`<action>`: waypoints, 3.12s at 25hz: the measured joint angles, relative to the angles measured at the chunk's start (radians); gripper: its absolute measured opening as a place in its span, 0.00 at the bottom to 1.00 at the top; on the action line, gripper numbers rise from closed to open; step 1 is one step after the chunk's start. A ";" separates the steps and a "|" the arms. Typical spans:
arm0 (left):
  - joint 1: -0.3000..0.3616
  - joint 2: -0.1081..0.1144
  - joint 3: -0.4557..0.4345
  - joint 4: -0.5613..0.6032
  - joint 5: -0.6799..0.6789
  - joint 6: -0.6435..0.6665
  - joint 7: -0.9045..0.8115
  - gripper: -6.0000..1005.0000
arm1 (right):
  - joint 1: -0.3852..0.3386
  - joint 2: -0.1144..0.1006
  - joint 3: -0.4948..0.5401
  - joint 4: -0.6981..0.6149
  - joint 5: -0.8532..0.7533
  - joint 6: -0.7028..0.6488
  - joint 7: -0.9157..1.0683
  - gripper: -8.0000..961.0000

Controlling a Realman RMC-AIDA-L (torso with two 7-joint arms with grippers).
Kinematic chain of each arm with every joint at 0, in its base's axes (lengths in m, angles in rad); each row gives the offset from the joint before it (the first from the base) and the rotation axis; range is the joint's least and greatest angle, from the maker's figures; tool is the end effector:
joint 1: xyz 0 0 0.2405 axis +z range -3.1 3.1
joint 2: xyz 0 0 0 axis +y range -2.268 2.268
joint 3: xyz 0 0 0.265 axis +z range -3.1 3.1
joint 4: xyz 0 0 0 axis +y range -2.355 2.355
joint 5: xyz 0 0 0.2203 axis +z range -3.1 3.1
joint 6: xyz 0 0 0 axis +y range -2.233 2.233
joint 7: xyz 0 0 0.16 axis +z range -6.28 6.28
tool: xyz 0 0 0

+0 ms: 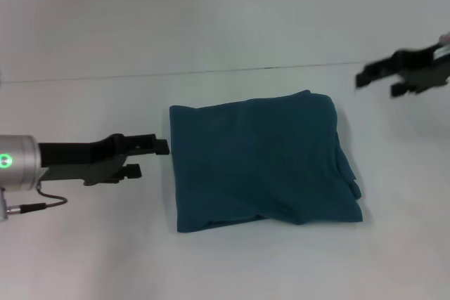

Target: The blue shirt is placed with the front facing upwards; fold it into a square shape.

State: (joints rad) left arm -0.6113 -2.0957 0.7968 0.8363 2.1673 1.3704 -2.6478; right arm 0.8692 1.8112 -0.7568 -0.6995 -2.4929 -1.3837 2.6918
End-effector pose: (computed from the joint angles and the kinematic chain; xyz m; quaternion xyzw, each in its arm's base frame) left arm -0.2479 0.3964 -0.0125 -0.7190 -0.6607 -0.1932 0.0954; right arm 0.2470 0.4686 0.0953 -0.7584 0.6074 0.0466 0.2317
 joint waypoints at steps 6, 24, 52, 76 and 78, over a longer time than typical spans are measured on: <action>0.019 0.006 -0.059 0.023 -0.002 0.020 0.005 0.89 | 0.032 0.032 -0.028 0.098 -0.051 0.054 0.011 0.82; 0.014 -0.006 -0.084 0.020 -0.001 -0.002 0.030 0.88 | 0.054 0.144 -0.037 0.208 -0.055 0.330 0.020 0.81; 0.002 -0.012 -0.085 -0.034 -0.016 -0.047 0.068 0.88 | 0.049 0.174 -0.039 0.241 0.002 0.419 -0.017 0.59; 0.009 -0.010 -0.085 -0.034 -0.017 -0.047 0.065 0.89 | 0.045 0.171 -0.034 0.103 0.006 0.290 0.005 0.04; 0.010 -0.010 -0.085 -0.034 -0.017 -0.046 0.064 0.88 | 0.046 0.170 -0.037 0.096 0.004 0.300 -0.001 0.04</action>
State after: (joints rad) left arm -0.6013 -2.1061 0.7118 0.8023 2.1506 1.3241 -2.5835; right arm 0.9148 1.9811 -0.7942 -0.6031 -2.4886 -1.0837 2.6907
